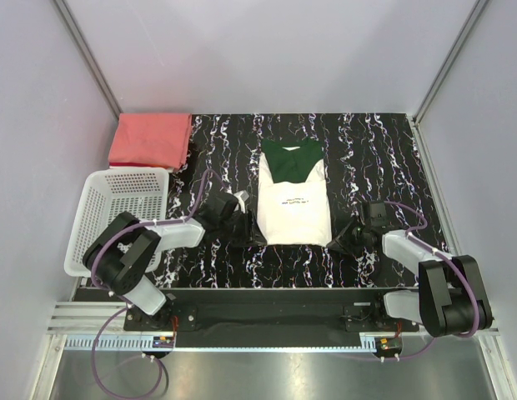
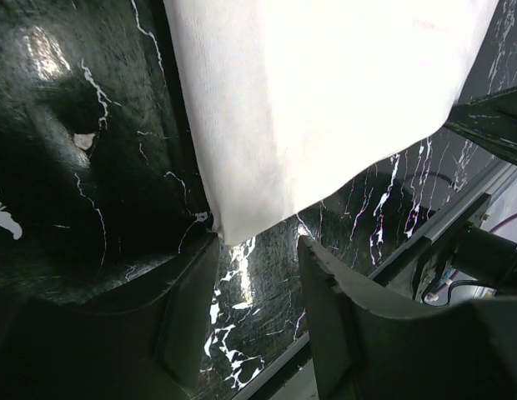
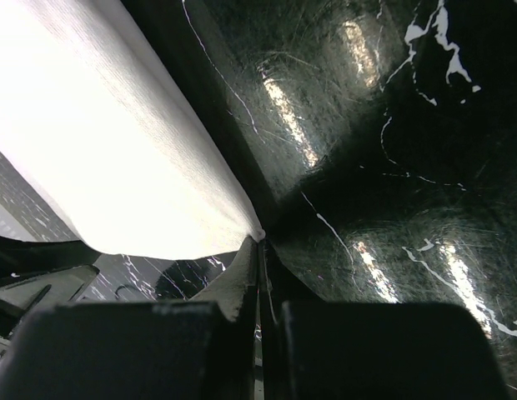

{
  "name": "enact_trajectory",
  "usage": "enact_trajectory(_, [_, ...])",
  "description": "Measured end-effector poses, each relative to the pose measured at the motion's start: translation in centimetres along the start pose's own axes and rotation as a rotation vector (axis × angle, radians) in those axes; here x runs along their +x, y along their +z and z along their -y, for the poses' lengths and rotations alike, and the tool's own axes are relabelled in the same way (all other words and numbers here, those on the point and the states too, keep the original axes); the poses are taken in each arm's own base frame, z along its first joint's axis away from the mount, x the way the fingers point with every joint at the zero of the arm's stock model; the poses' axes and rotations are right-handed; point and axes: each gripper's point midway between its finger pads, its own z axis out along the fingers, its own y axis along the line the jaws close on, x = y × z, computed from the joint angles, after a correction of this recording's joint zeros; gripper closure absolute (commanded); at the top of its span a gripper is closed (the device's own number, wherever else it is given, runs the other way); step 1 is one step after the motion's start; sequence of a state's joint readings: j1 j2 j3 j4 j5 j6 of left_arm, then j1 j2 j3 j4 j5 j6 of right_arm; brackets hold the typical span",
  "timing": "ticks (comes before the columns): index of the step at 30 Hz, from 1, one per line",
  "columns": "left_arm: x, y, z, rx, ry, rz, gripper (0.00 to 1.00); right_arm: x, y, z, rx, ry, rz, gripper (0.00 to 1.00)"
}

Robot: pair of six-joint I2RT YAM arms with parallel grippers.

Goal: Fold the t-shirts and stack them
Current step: Fold the tshirt

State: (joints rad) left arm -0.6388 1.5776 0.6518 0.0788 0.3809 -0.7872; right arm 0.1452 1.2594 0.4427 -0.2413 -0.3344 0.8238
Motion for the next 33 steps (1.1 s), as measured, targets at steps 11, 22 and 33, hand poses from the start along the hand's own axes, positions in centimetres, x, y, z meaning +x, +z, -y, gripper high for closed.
enact_trajectory(11, [0.7,0.3,-0.9,-0.045,0.008,-0.021,0.84,0.0,-0.1,-0.1,-0.006,-0.004,0.005,1.0])
enact_trajectory(22, [0.8,0.2,-0.8,-0.093,0.063,-0.038,1.0,0.3,-0.9,0.0,-0.012,-0.044,0.011,1.0])
enact_trajectory(33, [1.7,-4.4,3.9,-0.048,0.192,0.047,1.0,1.5,-5.7,-1.1,-0.094,-0.126,0.078,1.0])
